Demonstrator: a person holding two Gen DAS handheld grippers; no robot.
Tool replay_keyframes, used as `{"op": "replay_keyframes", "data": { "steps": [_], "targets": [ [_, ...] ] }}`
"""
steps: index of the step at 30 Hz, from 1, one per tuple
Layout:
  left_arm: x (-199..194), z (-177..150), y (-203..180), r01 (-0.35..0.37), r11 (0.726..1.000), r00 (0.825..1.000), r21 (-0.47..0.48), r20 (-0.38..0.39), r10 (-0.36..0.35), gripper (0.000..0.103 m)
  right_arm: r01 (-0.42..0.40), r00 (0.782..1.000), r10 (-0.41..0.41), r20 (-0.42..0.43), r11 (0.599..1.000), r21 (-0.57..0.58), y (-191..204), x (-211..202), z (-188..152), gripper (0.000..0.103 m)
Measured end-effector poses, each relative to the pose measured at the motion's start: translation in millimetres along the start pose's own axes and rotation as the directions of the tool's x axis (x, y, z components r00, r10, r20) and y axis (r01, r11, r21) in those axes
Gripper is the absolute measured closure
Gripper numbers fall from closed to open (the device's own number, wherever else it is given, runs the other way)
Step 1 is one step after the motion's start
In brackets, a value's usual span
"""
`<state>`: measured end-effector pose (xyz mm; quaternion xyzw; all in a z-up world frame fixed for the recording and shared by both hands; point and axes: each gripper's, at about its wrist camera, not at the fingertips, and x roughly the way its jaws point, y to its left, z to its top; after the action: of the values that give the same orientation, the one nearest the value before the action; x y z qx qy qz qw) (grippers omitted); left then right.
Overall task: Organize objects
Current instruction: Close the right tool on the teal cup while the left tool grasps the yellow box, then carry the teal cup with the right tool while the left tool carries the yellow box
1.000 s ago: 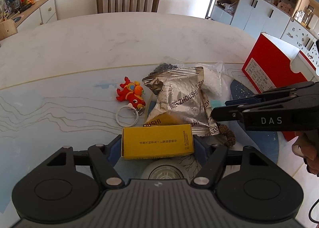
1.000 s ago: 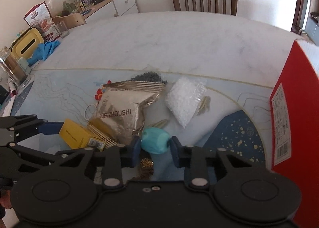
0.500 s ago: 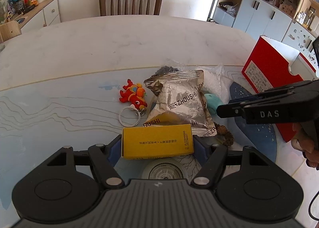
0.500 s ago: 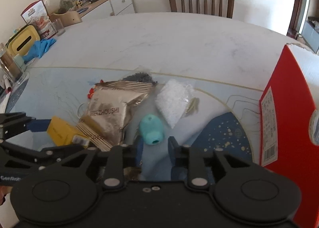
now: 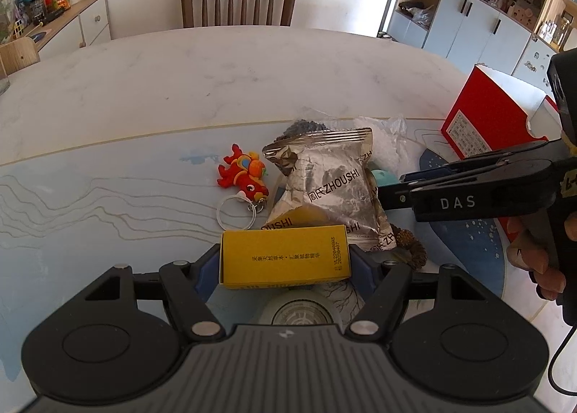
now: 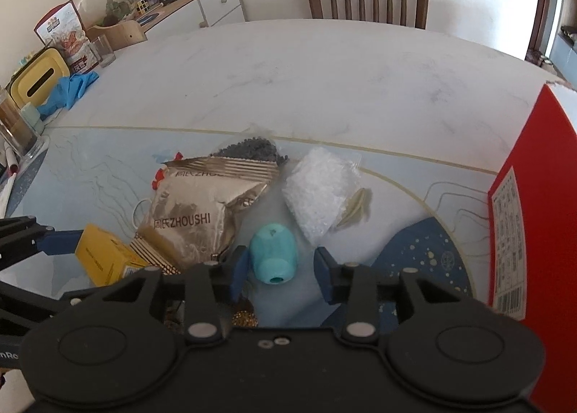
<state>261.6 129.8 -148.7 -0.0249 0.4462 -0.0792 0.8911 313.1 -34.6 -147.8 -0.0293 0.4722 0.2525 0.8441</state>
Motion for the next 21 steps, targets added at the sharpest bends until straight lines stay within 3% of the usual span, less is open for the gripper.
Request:
{"op": "replay_keyframes", "data": {
  "steps": [5,8,13,21],
  "targets": [
    [0.3,0.8,0.9,-0.004,1.000,1.000,-0.003,0.001,0.004,0.031,0.009,1.000,-0.009,0.001,1.000,-0.028,4.2,0.7,0.5,0.067],
    [-1.6,0.8,0.1,-0.008,1.000,1.000,0.003,0.005,0.008,0.031,0.012,1.000,-0.012,0.005,0.999,-0.041,6.5,0.2,0.3,0.074],
    [-7.8,1.9,-4.4,-0.011,1.000,1.000,0.020,0.013,0.011,0.031,0.052,0.998,-0.051,0.031,0.998,-0.046,8.9,-5.6,-3.7,0.075],
    [-27.2,6.7,-19.2,0.006,0.999,0.999,0.047,0.039,-0.008,0.031,0.017,0.996,-0.018,0.086,1.000,0.009,6.0,-46.0,-11.9,0.075]
  ]
}}
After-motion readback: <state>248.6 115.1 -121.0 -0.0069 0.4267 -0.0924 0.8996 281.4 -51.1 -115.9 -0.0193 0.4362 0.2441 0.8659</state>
